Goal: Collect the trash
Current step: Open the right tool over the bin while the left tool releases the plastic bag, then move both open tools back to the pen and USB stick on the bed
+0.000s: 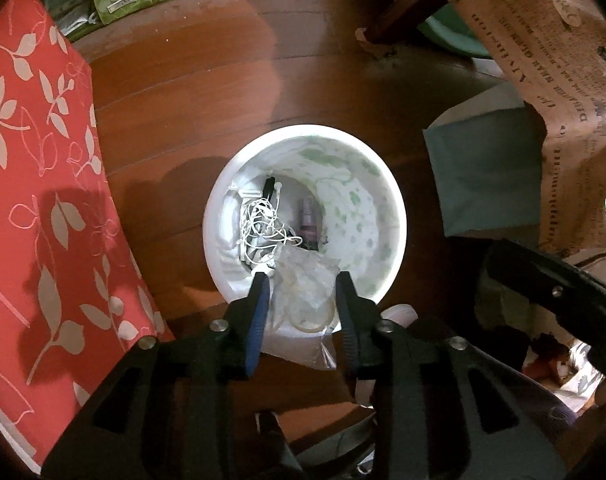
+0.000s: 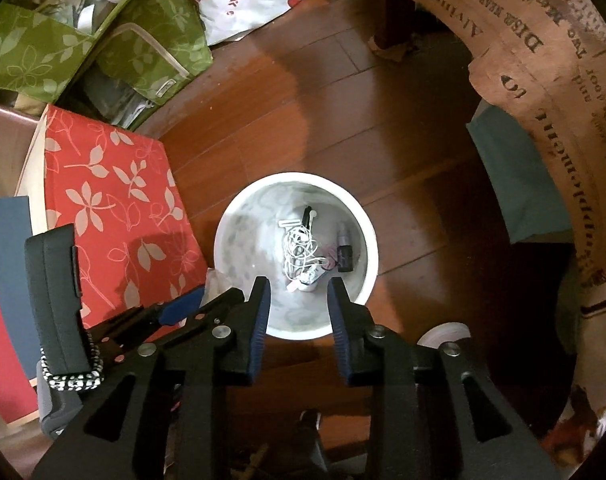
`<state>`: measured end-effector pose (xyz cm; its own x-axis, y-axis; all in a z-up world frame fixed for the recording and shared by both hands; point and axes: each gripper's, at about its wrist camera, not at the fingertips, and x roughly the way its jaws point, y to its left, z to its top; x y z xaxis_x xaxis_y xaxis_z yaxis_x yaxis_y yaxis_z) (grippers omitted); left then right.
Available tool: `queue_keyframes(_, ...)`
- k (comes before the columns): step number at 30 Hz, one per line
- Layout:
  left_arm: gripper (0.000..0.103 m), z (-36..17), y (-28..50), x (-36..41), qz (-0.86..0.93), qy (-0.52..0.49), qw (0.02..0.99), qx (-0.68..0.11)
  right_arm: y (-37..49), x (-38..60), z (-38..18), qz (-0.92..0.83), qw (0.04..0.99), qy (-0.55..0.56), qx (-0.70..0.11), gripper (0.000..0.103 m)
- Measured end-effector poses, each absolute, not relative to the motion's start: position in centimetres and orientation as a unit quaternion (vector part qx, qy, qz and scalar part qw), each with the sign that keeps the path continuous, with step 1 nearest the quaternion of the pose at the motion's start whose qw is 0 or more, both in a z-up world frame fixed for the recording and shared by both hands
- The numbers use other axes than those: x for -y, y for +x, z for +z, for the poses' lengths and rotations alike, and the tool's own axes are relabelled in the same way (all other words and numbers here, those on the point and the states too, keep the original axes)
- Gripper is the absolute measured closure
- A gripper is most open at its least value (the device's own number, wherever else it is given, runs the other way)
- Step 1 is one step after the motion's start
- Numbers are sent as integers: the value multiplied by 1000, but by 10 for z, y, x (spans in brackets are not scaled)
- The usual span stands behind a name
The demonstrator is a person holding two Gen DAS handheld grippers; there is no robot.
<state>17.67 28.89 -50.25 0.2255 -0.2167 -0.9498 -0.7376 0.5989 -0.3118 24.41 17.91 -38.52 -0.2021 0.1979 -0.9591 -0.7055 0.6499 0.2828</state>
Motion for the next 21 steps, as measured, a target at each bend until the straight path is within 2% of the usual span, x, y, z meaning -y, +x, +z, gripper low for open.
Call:
queue_keyframes(7,66,-480,173,-285,194,-396,682,-583,245,-171,-372,378,617,-181,-666,76)
queue_keyframes(12,51,-455,170,-283,191,-394,699,-566,249,-160,-353,385,632,-159,-654,76)
queue_keyframes(21,50,-389,168,-271,208,-339,744,-537,245,-131,-301,408,673,-169,-593,76)
